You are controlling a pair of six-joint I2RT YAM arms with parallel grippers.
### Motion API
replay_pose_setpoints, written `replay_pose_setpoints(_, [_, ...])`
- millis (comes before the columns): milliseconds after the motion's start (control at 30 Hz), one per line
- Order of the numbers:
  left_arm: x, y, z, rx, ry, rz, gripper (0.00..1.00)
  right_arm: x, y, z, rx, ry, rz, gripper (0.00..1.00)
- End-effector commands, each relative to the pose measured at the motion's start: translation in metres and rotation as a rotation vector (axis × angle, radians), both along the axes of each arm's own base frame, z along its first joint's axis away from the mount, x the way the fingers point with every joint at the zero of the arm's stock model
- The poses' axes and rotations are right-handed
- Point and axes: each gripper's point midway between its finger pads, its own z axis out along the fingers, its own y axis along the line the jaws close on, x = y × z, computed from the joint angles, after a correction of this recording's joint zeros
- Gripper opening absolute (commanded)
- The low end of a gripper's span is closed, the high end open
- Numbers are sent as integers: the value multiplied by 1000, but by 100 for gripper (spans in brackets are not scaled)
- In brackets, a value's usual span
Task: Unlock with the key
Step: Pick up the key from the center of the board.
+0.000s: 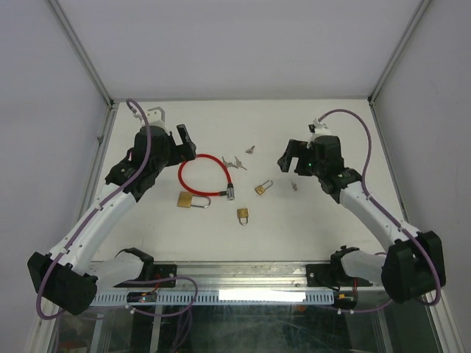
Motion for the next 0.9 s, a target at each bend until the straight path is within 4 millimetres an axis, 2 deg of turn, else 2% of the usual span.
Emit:
replay_pose_setpoints(0, [1, 26, 8, 128, -62, 39, 99, 47, 24, 33, 36, -91, -110, 95])
replay_pose_setpoints(167, [4, 33, 3, 88, -47, 30, 99, 72, 58, 19, 4, -53, -127, 91])
replay_pose_setpoints(233, [2, 36, 3, 78, -51, 35, 99, 85, 73, 7, 0, -29, -131, 90])
replay_pose_setpoints(400, [-1, 34, -2, 68, -57, 15, 99, 113, 94, -18, -82, -21, -185, 86])
replay_pose_setpoints(533, [0, 28, -10, 60, -33, -13, 99, 130, 120, -30, -92, 3, -147, 77])
replay_pose_setpoints(633, [0, 27, -13, 59, -24, -15, 99, 140, 127, -44, -145, 26, -165, 73])
replay_pose_setpoints(867, [3, 28, -22, 63, 3, 0, 99, 157, 127, -72, -226, 53, -276, 62])
